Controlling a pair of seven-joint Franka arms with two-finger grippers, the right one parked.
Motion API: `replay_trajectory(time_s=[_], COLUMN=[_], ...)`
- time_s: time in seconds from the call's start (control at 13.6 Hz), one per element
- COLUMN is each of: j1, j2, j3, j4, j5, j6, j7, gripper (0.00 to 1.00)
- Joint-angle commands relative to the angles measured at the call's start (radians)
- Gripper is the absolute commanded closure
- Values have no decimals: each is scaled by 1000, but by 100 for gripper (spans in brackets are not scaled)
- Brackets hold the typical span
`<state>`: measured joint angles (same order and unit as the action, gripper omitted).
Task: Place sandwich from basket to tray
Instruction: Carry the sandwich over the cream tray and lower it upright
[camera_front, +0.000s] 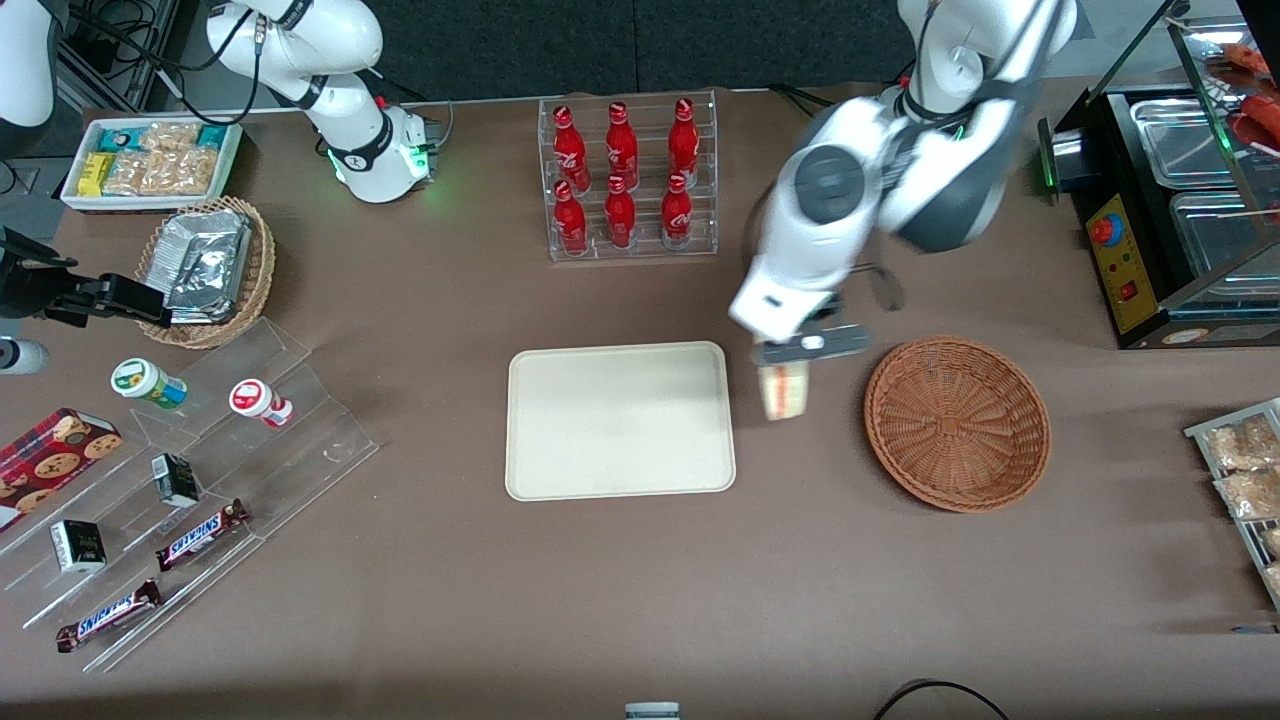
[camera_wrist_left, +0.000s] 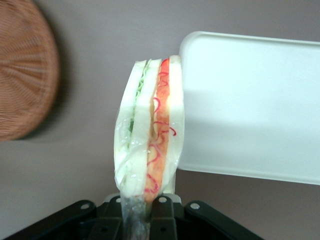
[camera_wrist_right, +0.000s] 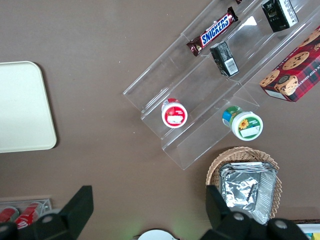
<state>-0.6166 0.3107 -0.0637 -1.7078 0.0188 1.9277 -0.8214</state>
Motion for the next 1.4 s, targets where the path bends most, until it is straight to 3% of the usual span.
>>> replay_trajectory(time_s=[0.0,0.22,0.59,1.33], j1=[-86,-143,-190,-215], j2=[223,330,396,465], j3=[15,15,15,16], j4=[218,278,292,281], j5=[59,67,75,104], j6=[-19,112,206,217], j7=[-91,-146,-150,-145], gripper=[100,100,100,100])
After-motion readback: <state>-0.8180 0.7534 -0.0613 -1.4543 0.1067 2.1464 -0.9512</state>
